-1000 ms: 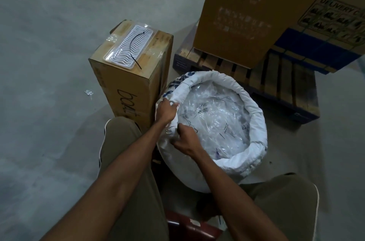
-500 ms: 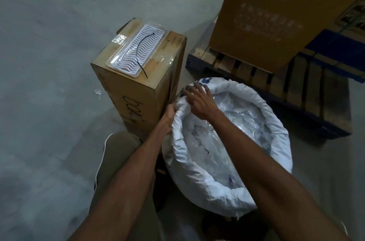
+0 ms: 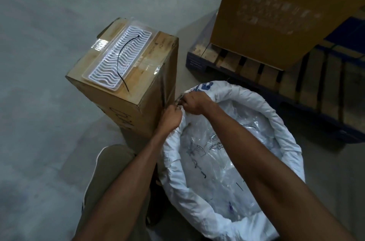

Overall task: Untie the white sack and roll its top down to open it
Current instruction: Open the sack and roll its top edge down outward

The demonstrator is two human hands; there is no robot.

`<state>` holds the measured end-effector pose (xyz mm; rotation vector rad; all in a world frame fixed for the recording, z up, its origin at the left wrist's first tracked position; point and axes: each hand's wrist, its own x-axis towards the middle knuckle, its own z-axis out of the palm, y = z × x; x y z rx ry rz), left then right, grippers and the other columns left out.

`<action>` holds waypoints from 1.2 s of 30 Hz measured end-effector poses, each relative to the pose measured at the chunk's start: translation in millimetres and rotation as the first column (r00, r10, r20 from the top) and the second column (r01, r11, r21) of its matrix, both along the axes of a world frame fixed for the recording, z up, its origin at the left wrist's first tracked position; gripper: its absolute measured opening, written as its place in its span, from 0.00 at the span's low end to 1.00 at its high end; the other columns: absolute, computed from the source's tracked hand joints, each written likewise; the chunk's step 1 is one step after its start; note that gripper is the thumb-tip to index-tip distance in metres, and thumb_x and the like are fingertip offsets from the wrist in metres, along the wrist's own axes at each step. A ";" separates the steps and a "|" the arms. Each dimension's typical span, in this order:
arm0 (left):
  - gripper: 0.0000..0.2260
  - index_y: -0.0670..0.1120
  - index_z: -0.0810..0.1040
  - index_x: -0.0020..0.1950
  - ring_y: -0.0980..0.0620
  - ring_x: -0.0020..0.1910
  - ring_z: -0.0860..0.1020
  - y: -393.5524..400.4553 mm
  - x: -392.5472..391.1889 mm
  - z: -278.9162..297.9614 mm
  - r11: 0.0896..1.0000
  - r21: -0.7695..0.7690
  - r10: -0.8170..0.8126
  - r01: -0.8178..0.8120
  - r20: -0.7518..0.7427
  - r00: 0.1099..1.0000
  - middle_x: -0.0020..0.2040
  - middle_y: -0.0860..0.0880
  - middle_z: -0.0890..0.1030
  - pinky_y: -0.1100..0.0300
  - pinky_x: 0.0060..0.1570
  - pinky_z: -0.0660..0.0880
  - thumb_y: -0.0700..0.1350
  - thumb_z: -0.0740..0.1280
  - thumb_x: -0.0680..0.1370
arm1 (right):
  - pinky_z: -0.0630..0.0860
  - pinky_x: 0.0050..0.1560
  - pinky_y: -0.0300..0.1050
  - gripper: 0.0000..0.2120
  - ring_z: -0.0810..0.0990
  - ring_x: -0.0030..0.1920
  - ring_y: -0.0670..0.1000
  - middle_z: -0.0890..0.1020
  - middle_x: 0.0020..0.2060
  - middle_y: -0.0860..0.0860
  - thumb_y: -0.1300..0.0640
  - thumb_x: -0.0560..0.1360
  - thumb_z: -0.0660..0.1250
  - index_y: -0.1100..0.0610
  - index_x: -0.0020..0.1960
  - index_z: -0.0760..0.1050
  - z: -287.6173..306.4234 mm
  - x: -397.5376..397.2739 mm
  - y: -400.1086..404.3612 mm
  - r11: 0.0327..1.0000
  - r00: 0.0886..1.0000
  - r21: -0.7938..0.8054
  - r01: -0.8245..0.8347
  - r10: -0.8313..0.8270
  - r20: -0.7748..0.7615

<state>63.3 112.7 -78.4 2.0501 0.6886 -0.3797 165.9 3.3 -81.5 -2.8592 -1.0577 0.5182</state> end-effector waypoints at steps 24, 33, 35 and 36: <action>0.18 0.37 0.76 0.69 0.37 0.67 0.75 -36.8 90.4 3.0 0.957 0.147 -0.243 0.251 -0.071 0.967 0.68 0.36 0.77 0.50 0.65 0.72 0.45 0.56 0.85 | 0.69 0.59 0.54 0.23 0.77 0.60 0.56 0.83 0.58 0.55 0.43 0.85 0.51 0.54 0.59 0.81 16.2 36.6 -73.7 0.982 0.972 0.098 0.159 -0.173 0.156; 0.20 0.46 0.72 0.71 0.41 0.64 0.73 -54.8 99.9 9.2 0.811 0.455 -0.472 0.367 0.141 0.870 0.68 0.41 0.73 0.48 0.62 0.73 0.55 0.58 0.83 | 0.74 0.52 0.52 0.30 0.82 0.51 0.57 0.84 0.51 0.56 0.38 0.85 0.45 0.53 0.59 0.81 5.6 51.2 -109.7 0.916 0.895 -0.011 0.402 -0.390 0.217; 0.20 0.43 0.73 0.70 0.41 0.63 0.74 -71.6 95.1 7.1 0.742 0.514 -0.596 0.430 0.212 0.775 0.67 0.40 0.74 0.47 0.61 0.72 0.54 0.59 0.84 | 0.72 0.49 0.52 0.31 0.82 0.51 0.60 0.84 0.51 0.59 0.38 0.85 0.46 0.56 0.56 0.82 10.6 56.3 -108.9 0.903 0.892 0.050 0.426 -0.429 0.141; 0.19 0.41 0.74 0.68 0.40 0.61 0.75 -79.1 95.8 1.9 0.718 0.527 -0.630 0.455 0.213 0.747 0.65 0.39 0.76 0.47 0.60 0.73 0.52 0.60 0.83 | 0.71 0.49 0.51 0.31 0.82 0.52 0.61 0.84 0.51 0.60 0.38 0.85 0.47 0.58 0.54 0.81 12.5 59.4 -110.8 0.887 0.884 0.058 0.458 -0.461 0.078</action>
